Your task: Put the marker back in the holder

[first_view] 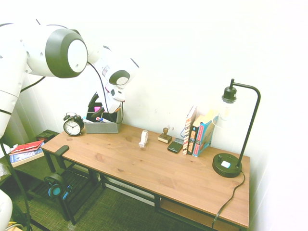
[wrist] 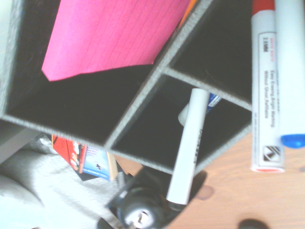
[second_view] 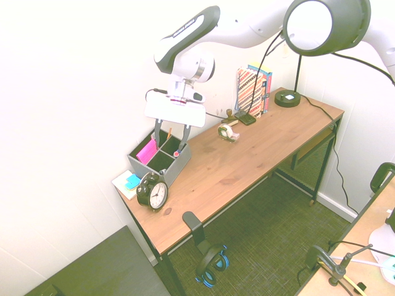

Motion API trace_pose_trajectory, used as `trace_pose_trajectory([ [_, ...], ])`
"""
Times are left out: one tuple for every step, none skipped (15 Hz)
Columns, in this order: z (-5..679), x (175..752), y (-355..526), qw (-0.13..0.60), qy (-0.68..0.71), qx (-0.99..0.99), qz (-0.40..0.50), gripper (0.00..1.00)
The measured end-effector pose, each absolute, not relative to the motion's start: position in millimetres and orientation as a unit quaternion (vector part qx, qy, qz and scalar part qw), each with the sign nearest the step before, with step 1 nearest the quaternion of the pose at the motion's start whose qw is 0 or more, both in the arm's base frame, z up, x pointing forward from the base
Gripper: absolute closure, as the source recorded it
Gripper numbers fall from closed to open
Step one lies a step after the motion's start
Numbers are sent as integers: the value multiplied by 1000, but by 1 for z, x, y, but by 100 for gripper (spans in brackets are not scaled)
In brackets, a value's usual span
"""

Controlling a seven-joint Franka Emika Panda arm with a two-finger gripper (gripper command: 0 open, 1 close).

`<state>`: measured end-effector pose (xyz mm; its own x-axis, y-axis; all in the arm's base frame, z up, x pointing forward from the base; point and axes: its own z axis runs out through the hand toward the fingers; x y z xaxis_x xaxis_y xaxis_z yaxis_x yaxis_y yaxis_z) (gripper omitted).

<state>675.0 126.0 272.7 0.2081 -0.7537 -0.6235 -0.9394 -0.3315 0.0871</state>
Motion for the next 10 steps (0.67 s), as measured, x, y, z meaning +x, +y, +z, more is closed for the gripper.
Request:
trace_pose_trajectory([
  [287, 666, 117, 148, 541, -780, 277, 0],
  [304, 656, 104, 134, 527, -799, 256, 0],
  [319, 644, 87, 119, 512, -817, 235, 0],
  [333, 632, 69, 105, 498, -833, 216, 0],
  [345, 619, 52, 92, 482, -848, 199, 0],
  [357, 605, 38, 82, 466, -862, 181, 0],
  [368, 592, 28, 72, 450, -875, 164, 0],
  [379, 578, 23, 63, 434, -887, 144, 0],
  [390, 563, 19, 52, 418, -898, 122, 0],
  [399, 549, 15, 42, 404, -908, 102, 0],
])
